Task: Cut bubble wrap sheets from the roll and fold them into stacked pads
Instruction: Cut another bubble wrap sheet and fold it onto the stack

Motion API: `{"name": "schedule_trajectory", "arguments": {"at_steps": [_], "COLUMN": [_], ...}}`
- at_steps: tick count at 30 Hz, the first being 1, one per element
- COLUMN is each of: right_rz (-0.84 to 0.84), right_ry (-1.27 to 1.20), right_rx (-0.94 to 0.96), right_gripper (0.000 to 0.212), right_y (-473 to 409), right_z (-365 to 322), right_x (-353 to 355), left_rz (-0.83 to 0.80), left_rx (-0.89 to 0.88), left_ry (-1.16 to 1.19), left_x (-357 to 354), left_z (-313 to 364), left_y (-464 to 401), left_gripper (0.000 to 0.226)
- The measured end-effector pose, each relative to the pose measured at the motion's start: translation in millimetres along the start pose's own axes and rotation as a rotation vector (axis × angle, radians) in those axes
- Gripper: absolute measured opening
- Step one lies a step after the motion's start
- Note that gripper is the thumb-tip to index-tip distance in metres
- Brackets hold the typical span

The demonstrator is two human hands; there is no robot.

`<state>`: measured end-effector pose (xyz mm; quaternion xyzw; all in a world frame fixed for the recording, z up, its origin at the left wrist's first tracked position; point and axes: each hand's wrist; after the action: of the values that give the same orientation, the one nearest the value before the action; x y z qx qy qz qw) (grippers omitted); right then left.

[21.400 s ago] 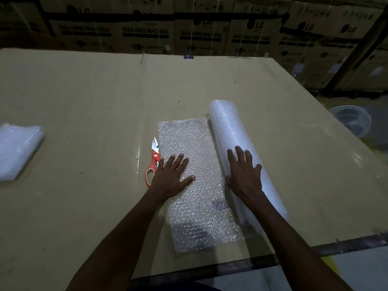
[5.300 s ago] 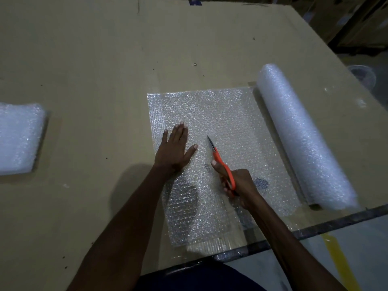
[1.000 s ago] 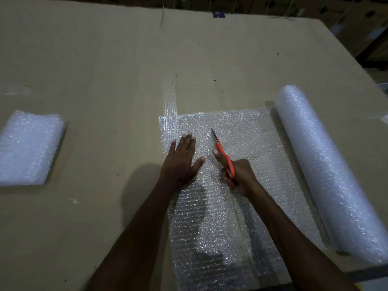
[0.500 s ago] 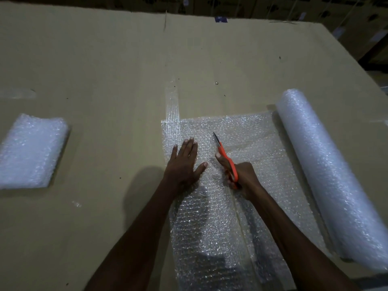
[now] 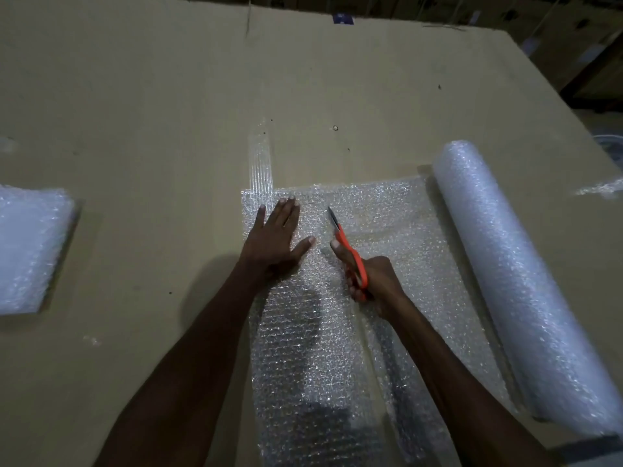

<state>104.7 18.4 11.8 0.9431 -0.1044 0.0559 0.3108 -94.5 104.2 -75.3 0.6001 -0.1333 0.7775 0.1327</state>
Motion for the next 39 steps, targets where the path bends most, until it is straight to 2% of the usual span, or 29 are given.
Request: {"name": "schedule_trajectory", "arguments": {"at_steps": [11, 21, 28, 33, 37, 39], "right_rz": [0.006, -0.018, -0.013, -0.002, -0.029, -0.032], "right_ry": [0.027, -0.055, -0.071, -0.009, -0.104, -0.069], "right_rx": [-0.004, -0.022, -0.029, 0.0, -0.012, -0.003], "right_gripper": [0.058, 0.053, 0.05, 0.059, 0.05, 0.05], "right_y": [-6.5, -16.7, -20.4, -25.4, -23.6, -23.2], "right_z": [-7.8, -7.0, -4.8, -6.6, -4.3, -8.5], "right_x": [-5.3, -7.7, -8.3, -10.9, -11.8, -13.6], "left_rz": [-0.01, -0.008, 0.06, 0.08, 0.075, 0.095], "left_rx": [0.05, 0.051, 0.034, 0.024, 0.024, 0.022], "left_ry": [0.041, 0.025, 0.015, -0.004, -0.001, -0.006], "left_x": [2.9, 3.0, -0.3, -3.9, -3.6, -4.8], "left_z": [3.7, 4.7, 5.5, 4.6, 5.2, 5.1], "left_y": [7.3, 8.3, 14.2, 16.5, 17.9, 19.0], "left_gripper": [0.085, 0.084, 0.082, 0.084, 0.084, 0.084]}}
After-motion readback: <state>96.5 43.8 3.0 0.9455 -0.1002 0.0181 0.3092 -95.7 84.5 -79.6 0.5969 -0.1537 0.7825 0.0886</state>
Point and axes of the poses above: each hand's wrist, its own y-axis away from the middle knuckle, its own x-axis out of the back of the hand, z = x × y, and after that the axes turned 4 degrees about z, right-handed
